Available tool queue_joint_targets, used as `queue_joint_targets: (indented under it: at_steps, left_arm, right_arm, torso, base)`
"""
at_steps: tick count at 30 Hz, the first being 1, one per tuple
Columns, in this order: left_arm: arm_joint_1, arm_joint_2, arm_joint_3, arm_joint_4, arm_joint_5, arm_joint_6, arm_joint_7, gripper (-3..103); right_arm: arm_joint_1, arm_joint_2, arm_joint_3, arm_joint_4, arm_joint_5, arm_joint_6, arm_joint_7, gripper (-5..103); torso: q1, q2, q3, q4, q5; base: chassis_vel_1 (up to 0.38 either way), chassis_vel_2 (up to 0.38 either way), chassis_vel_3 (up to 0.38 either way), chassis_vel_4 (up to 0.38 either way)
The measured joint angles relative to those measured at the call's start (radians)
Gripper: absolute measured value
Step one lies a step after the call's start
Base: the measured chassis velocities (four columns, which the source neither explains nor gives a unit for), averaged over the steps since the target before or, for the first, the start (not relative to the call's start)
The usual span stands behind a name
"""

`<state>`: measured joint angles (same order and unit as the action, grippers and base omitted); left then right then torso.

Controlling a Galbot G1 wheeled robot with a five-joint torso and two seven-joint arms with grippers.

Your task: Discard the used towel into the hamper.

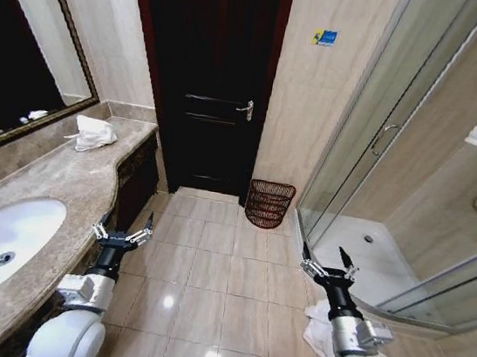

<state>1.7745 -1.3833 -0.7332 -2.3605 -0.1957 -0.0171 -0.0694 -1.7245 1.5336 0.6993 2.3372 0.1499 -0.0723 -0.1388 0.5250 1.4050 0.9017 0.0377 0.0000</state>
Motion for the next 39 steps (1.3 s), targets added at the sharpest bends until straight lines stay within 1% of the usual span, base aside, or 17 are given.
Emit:
queue_joint_targets:
  at_steps: [3,9,14,30,39]
  left_arm:
    - [0.004,-0.007,0.000,0.004,0.002,-0.012,0.000,100]
    - [0.004,-0.023,0.007,0.001,0.015,-0.012,0.001,100]
    - [0.015,-0.022,0.003,-0.005,0.020,-0.013,0.002,100]
    - [0.010,-0.020,0.008,-0.003,0.021,-0.018,0.004,100]
    - [0.010,-0.019,0.006,0.000,0.021,-0.022,0.004,100]
  right_arm:
    - [-0.015,0.004,0.002,0.006,0.003,-0.001,-0.010,100]
    - [-0.030,0.002,-0.001,0.008,0.007,-0.001,-0.034,100]
    - [-0.042,-0.004,-0.005,0.020,0.032,-0.002,-0.033,100]
    - [-0.050,0.006,0.002,0.025,0.022,0.006,-0.033,100]
    - [-0.060,0.010,0.000,0.019,0.015,0.024,-0.039,100]
  torso:
    - [0.000,0.000,0.000,0.0000,0.0000]
    - [0.000,0.000,0.000,0.0000,0.0000]
    - [0.000,0.000,0.000,0.0000,0.0000]
    - [0.000,0.000,0.000,0.0000,0.0000]
    - [0.000,0.000,0.000,0.0000,0.0000]
  base:
    - [0.000,0.000,0.000,0.000]
    - [0.000,0.000,0.000,0.000]
    - [0.000,0.000,0.000,0.000]
    - [0.000,0.000,0.000,0.000]
    - [0.000,0.000,0.000,0.000]
